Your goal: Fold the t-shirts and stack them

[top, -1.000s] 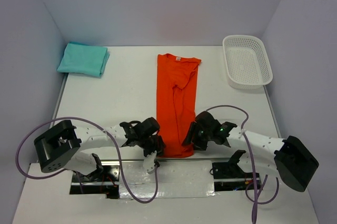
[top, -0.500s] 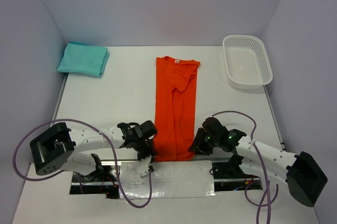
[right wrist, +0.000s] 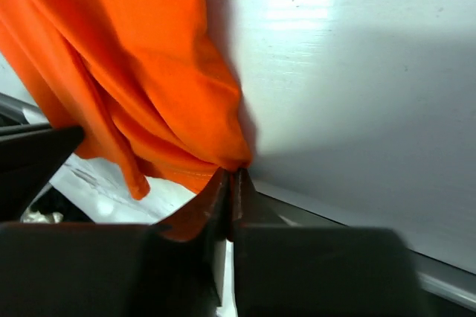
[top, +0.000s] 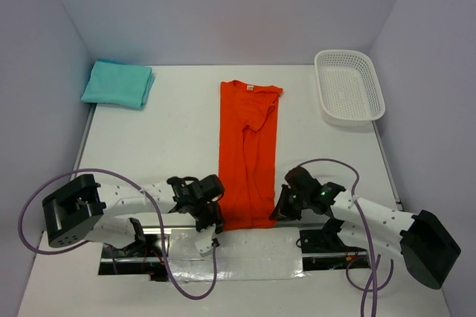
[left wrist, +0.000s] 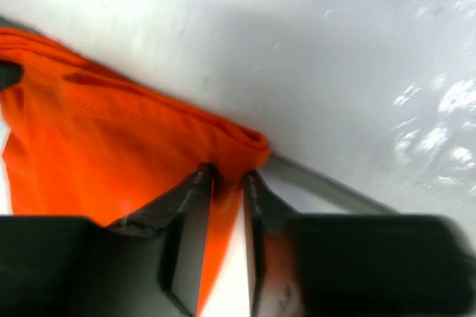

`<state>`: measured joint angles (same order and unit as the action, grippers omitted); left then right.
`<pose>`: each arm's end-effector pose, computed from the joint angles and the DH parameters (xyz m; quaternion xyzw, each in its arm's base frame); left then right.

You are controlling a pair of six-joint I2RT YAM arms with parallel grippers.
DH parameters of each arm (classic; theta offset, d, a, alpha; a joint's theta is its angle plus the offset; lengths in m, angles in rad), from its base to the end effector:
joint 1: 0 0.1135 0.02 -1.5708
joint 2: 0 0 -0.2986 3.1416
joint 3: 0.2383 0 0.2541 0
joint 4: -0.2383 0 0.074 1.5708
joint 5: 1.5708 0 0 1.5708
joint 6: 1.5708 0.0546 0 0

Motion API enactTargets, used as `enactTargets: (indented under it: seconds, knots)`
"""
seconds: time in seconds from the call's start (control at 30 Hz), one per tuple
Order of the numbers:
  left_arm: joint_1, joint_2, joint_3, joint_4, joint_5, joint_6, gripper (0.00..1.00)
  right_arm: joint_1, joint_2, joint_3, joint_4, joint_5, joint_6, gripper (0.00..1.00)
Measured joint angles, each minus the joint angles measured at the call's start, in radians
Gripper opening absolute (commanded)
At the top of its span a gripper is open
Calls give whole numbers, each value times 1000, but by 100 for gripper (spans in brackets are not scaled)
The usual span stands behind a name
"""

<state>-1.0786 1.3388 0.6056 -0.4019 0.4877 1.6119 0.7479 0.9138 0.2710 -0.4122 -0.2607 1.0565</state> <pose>0.0845 -0.2117 0.1726 0.9352 0.1610 -0.1721 0.2644 0.0885 0.1013 0.1397 0.1146 0.9524 0.2763 0.0581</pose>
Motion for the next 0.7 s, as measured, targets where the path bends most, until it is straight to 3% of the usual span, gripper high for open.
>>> enactTargets:
  seconds: [0.03,0.07,0.3,0.5,0.7]
  knots:
    - [-6,0,-5,-1,6,-9,6,0,-1,-3,0,-5,-1,0]
    - [-14,0,-9,1,9,-32,0,0,-3,-3,0,-5,-1,0]
    - [8,1,25,6,43,-232,0,-13,-31,42,-94,13,-26,0]
    - [317,63,343,-212,148,-354,0,-204,44,319,-184,37,-159,0]
    - [542,267,742,-327,246,-563,0,-384,298,636,-180,49,-326,0]
